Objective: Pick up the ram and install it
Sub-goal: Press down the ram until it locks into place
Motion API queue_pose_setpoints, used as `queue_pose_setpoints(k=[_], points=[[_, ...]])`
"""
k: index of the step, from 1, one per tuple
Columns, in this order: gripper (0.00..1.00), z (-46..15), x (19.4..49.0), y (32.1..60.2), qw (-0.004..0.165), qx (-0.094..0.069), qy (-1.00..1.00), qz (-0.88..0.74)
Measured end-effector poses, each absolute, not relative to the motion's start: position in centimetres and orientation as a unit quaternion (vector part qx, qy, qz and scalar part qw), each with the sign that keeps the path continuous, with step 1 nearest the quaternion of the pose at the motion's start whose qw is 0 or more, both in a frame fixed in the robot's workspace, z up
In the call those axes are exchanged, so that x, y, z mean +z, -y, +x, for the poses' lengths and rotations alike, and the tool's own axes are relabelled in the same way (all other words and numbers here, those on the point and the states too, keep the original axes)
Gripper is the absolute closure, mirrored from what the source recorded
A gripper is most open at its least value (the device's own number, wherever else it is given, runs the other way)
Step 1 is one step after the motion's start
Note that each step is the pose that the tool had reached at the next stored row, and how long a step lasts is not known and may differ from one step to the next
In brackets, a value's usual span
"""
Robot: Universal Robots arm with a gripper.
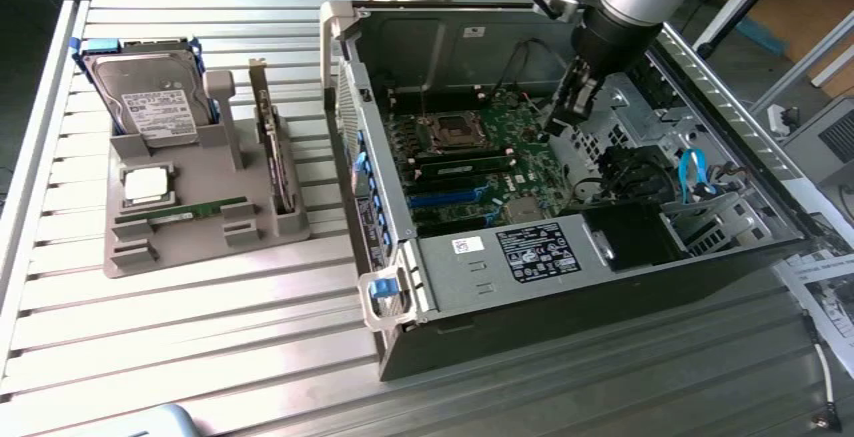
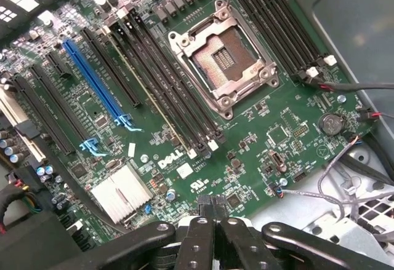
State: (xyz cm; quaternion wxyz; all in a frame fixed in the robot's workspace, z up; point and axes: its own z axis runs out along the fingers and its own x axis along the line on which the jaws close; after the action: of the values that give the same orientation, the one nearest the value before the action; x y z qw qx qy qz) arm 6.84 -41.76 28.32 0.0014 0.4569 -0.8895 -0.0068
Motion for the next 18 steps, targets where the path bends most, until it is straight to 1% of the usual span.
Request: queue_pose_setpoints(k=[18], points=[[0.89, 6.84, 28.19, 41.76, 0.001, -0.007, 0.908, 0.419]])
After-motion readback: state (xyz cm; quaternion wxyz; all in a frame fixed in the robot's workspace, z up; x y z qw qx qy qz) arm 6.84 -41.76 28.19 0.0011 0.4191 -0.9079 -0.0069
